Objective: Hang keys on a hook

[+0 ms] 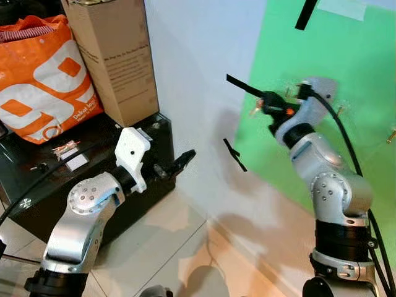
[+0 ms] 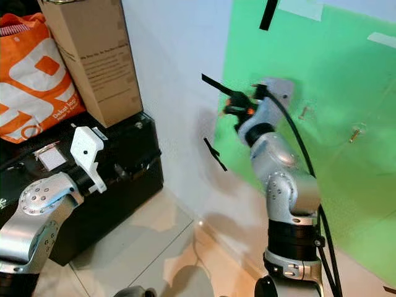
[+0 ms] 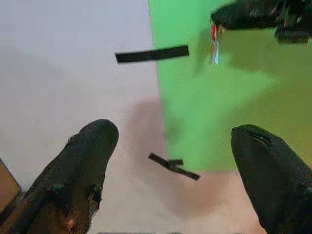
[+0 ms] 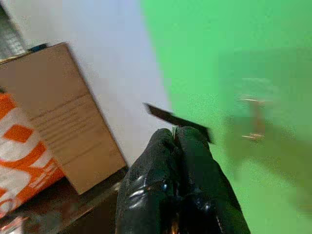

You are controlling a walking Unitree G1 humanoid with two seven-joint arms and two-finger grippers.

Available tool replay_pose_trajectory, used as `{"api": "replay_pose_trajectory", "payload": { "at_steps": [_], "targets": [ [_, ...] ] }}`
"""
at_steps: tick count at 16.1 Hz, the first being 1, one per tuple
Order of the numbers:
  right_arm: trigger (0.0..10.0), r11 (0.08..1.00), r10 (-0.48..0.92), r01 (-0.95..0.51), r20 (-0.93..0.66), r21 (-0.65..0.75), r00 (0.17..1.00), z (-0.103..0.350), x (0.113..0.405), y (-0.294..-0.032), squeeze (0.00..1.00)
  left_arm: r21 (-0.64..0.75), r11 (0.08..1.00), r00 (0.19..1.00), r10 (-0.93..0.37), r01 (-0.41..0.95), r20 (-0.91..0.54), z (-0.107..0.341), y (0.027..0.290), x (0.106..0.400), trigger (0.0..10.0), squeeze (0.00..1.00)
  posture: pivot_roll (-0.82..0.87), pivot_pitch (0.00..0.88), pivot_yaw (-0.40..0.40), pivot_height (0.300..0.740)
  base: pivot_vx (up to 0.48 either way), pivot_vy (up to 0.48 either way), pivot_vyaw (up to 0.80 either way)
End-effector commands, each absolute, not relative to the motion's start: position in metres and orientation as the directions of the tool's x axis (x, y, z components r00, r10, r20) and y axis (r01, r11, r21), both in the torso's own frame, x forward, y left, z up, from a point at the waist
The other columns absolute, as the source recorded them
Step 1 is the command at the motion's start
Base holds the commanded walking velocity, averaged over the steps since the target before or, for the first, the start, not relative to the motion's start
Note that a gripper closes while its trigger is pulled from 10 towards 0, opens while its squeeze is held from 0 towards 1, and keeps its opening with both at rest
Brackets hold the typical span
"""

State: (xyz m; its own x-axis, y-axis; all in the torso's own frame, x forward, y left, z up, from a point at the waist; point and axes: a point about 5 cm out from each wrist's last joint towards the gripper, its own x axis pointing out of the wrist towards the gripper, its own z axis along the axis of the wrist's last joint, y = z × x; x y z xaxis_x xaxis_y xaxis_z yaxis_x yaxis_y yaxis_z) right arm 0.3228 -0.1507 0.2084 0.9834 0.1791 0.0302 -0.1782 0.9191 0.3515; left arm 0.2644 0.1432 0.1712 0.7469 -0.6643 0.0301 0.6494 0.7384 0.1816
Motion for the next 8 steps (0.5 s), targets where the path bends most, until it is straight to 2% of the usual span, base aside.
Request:
{"api": "replay_pose_trajectory", "payload": {
  "at_steps": [1,8],
  "targets": [
    [10.0,0.912,0.164,-0.173,0.056,0.373,0.985,0.215,0.325,-0.152,0.00,0.200,0.735,0.747,-0.664,0.647,0.025,0.172,0.141,0.261,10.0,0.00,-0.01,0.000,-0.001,0.740,0.000,0.000,0.00],
    [10.0,0.885,0.126,-0.135,0.050,0.445,0.991,0.215,0.317,-0.165,0.00,0.188,0.699,0.709,-0.705,0.689,0.022,0.170,0.124,0.251,10.0,0.00,-0.03,0.000,0.002,0.740,0.000,0.000,0.00]
  ]
}}
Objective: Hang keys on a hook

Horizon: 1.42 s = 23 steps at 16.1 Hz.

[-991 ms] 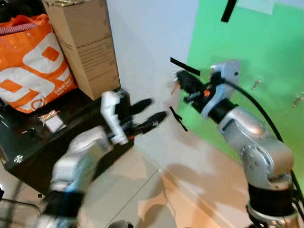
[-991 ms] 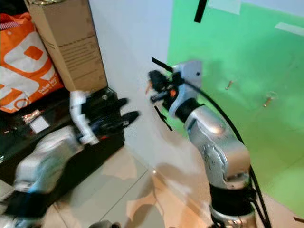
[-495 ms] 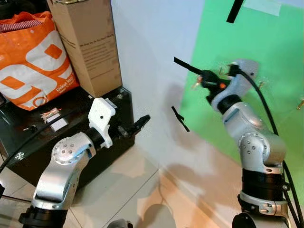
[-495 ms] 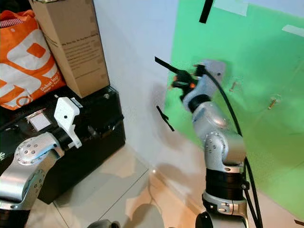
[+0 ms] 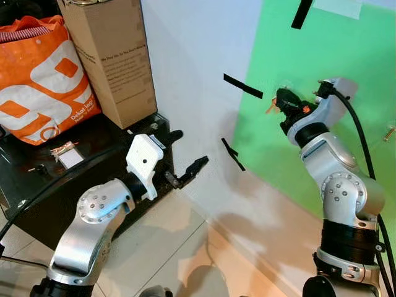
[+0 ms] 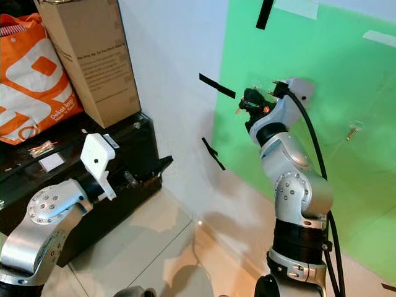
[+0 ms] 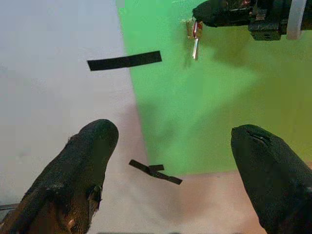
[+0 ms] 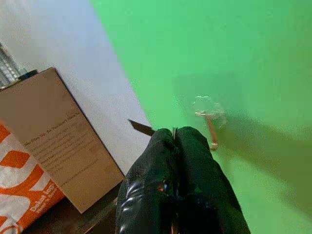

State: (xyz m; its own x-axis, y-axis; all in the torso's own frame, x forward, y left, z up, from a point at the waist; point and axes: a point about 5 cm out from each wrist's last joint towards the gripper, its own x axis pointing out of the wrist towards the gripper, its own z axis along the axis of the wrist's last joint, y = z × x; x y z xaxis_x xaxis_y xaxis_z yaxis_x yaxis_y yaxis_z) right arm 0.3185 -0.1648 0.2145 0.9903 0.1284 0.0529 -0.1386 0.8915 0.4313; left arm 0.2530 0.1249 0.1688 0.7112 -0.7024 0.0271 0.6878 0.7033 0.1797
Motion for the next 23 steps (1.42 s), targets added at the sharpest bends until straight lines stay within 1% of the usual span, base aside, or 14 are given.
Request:
{"api": "replay_pose_trajectory", "payload": {
  "at_steps": [1,4,7,11,15,18,23],
  "targets": [
    [10.0,0.878,0.130,-0.139,0.050,0.458,0.990,0.215,0.318,-0.165,0.00,0.187,0.698,0.707,-0.707,0.691,0.023,0.170,0.123,0.251,10.0,0.00,-0.03,0.000,0.001,0.740,0.000,0.000,0.00],
    [10.0,0.849,0.207,-0.207,0.055,0.486,0.977,0.216,0.316,-0.156,0.00,0.169,0.685,0.692,-0.722,0.709,0.027,0.173,0.122,0.249,10.0,0.00,-0.02,0.000,-0.003,0.740,0.000,0.000,0.00],
    [10.0,0.837,0.245,-0.237,0.049,0.494,0.968,0.215,0.314,-0.151,0.00,0.163,0.680,0.686,-0.727,0.715,0.023,0.174,0.122,0.248,10.0,0.00,-0.02,0.000,-0.004,0.740,0.000,0.000,0.00],
    [10.0,0.840,0.200,-0.197,0.048,0.505,0.979,0.215,0.317,-0.156,0.00,0.162,0.678,0.685,-0.728,0.717,0.017,0.174,0.122,0.248,10.0,0.00,-0.02,0.000,-0.002,0.740,0.000,0.000,0.00],
    [10.0,0.826,0.146,-0.144,0.040,0.546,0.988,0.214,0.321,-0.163,0.00,0.158,0.677,0.684,-0.729,0.718,0.014,0.174,0.122,0.248,10.0,0.00,-0.02,0.000,-0.002,0.740,0.000,0.000,0.00],
    [10.0,0.792,0.121,-0.106,0.015,0.601,0.992,0.211,0.324,-0.166,0.00,0.156,0.678,0.685,-0.728,0.718,0.010,0.174,0.123,0.249,10.0,0.00,-0.02,0.000,-0.004,0.740,0.000,0.000,0.00],
    [10.0,0.726,0.130,-0.099,0.006,0.681,0.991,0.209,0.327,-0.167,0.00,0.156,0.676,0.684,-0.730,0.720,0.004,0.174,0.124,0.249,10.0,0.00,-0.01,0.000,-0.002,0.740,0.000,0.000,0.00]
  ]
}}
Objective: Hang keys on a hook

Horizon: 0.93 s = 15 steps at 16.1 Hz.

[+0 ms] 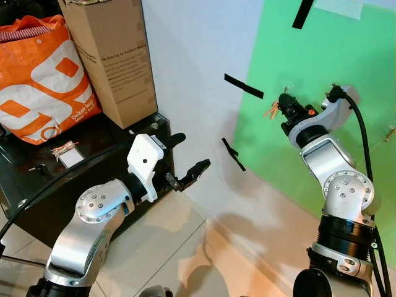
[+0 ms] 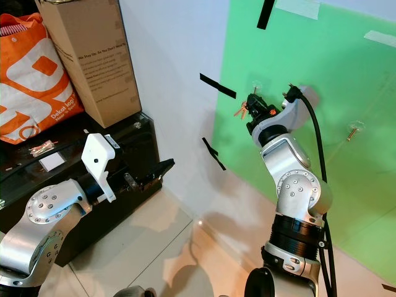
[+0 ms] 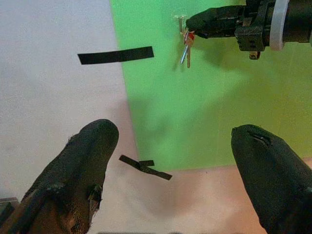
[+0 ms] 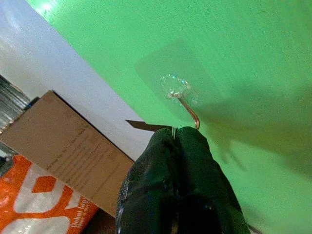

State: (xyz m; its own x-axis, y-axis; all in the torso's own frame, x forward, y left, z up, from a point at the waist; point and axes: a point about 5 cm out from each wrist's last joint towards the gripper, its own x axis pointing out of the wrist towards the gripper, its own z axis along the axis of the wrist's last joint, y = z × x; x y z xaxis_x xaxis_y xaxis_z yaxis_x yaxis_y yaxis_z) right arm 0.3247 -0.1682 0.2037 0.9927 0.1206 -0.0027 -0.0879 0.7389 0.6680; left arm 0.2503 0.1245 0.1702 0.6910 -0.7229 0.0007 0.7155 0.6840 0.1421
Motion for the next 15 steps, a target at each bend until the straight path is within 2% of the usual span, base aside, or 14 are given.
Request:
{"api": "replay_pose_trajectory", "payload": {
  "at_steps": [1,8,12,15],
  "targets": [
    [10.0,0.716,0.133,-0.096,0.000,0.692,0.991,0.208,0.326,-0.166,0.00,0.156,0.675,0.683,-0.730,0.721,0.003,0.174,0.125,0.249,10.0,0.00,-0.01,0.000,0.001,0.740,0.000,0.000,0.00],
    [10.0,0.686,0.099,0.006,-0.102,0.727,0.990,0.192,0.326,-0.173,0.00,0.155,0.665,0.675,-0.738,0.730,-0.011,0.173,0.125,0.249,10.0,0.00,-0.01,0.000,0.004,0.740,0.000,0.000,0.00],
    [10.0,0.650,0.203,-0.111,-0.031,0.752,0.979,0.199,0.323,-0.159,0.00,0.158,0.664,0.673,-0.740,0.731,-0.006,0.175,0.124,0.250,10.0,0.00,-0.01,0.000,0.003,0.740,0.000,0.000,0.00],
    [10.0,0.640,0.209,-0.143,0.008,0.755,0.978,0.208,0.324,-0.157,0.00,0.158,0.664,0.673,-0.740,0.731,-0.005,0.175,0.124,0.250,10.0,0.00,-0.01,0.000,0.001,0.740,0.000,0.000,0.00]
  ]
}}
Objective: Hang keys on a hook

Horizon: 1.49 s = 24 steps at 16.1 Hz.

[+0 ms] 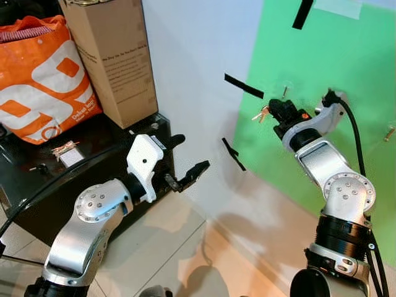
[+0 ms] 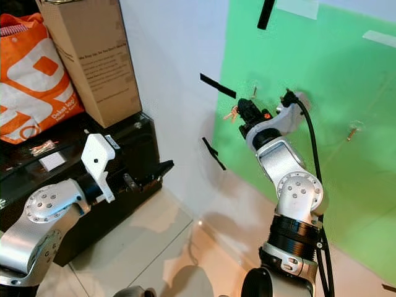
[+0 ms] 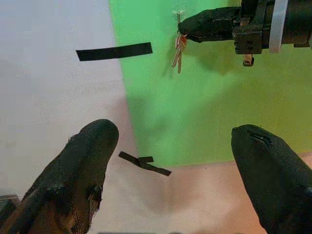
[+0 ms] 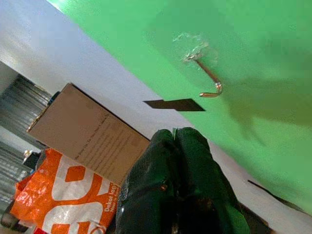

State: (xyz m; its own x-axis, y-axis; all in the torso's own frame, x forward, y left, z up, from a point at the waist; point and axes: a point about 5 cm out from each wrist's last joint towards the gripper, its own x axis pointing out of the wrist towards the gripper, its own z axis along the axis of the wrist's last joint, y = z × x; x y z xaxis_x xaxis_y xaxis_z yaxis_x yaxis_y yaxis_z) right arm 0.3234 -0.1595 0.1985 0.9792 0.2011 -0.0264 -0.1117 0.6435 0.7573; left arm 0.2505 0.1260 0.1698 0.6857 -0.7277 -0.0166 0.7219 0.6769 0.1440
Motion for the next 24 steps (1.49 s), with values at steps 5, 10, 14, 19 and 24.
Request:
{"api": "replay_pose_trajectory", "payload": {
  "at_steps": [5,10,14,19,24],
  "targets": [
    [10.0,0.587,0.168,-0.148,0.058,0.796,0.984,0.216,0.326,-0.163,0.00,0.158,0.666,0.675,-0.738,0.729,-0.005,0.175,0.124,0.249,10.0,0.00,-0.01,0.000,-0.003,0.740,0.000,0.000,0.00],
    [10.0,0.575,0.131,-0.138,0.076,0.806,0.988,0.221,0.329,-0.167,0.00,0.158,0.664,0.673,-0.739,0.731,-0.007,0.176,0.124,0.250,10.0,0.00,-0.01,0.000,0.001,0.740,0.000,0.000,0.00],
    [10.0,0.617,0.070,-0.052,0.011,0.785,0.998,0.214,0.334,-0.170,0.00,0.159,0.663,0.672,-0.740,0.732,-0.012,0.176,0.124,0.250,10.0,0.00,-0.01,0.000,0.002,0.740,0.000,0.000,0.00],
    [10.0,0.724,0.059,-0.021,-0.031,0.689,0.998,0.209,0.335,-0.166,0.00,0.161,0.662,0.672,-0.740,0.732,-0.017,0.174,0.123,0.250,10.0,0.00,-0.01,0.000,0.002,0.740,0.000,0.000,0.00],
    [10.0,0.737,0.053,-0.007,-0.048,0.676,0.997,0.206,0.336,-0.165,0.00,0.163,0.659,0.670,-0.742,0.735,-0.023,0.174,0.123,0.249,10.0,0.00,-0.01,0.000,0.002,0.740,0.000,0.000,0.00]
  ]
}}
